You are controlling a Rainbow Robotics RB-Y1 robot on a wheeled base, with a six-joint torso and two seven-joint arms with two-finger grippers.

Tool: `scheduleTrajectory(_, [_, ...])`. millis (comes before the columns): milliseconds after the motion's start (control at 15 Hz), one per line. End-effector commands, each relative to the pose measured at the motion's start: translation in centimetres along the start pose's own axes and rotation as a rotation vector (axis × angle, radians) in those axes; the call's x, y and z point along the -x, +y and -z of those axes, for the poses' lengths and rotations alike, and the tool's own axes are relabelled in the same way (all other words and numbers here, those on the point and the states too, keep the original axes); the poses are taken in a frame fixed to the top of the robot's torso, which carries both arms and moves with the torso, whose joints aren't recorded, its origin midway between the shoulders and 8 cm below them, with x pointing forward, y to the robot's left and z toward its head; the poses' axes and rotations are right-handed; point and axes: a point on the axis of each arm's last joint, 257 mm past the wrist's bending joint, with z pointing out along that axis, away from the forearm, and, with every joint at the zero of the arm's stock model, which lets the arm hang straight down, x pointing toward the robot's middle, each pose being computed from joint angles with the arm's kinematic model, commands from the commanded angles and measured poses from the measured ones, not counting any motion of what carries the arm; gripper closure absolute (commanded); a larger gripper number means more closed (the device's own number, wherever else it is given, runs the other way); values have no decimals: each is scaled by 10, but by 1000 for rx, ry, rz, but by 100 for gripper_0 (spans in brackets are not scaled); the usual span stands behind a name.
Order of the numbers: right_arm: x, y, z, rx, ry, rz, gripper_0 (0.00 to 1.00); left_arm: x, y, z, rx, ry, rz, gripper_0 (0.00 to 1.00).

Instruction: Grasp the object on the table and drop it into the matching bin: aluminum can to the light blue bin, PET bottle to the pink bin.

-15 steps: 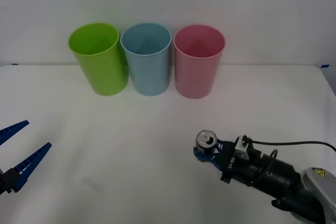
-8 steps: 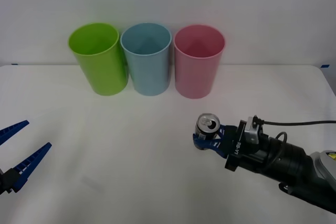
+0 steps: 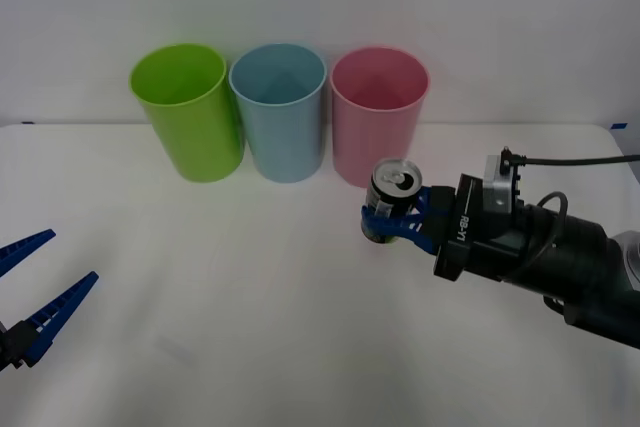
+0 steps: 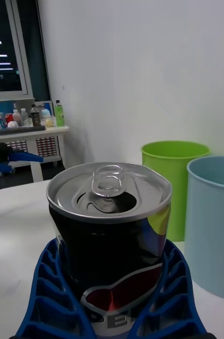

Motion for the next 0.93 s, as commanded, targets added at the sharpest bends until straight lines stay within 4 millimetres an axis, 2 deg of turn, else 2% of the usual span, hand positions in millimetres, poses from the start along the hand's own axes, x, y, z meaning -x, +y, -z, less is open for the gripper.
scheduleTrajectory(67, [25, -13, -18, 8, -16, -6, 100, 0, 0, 0, 0, 0, 0, 0])
scheduleTrajectory(400, [69, -49, -65, -2, -49, 3, 100, 0, 0, 0, 0, 0, 0, 0])
scheduleTrajectory(467, [72, -56, -75, 1, -52, 3, 100, 0, 0, 0, 0, 0, 0, 0])
scheduleTrajectory(733, [87, -112, -131, -92, -56, 22, 100, 0, 0, 0, 0, 0, 0, 0])
scheduleTrajectory(933, [83, -146, -165, -172, -47, -4, 100, 0, 0, 0, 0, 0, 0, 0])
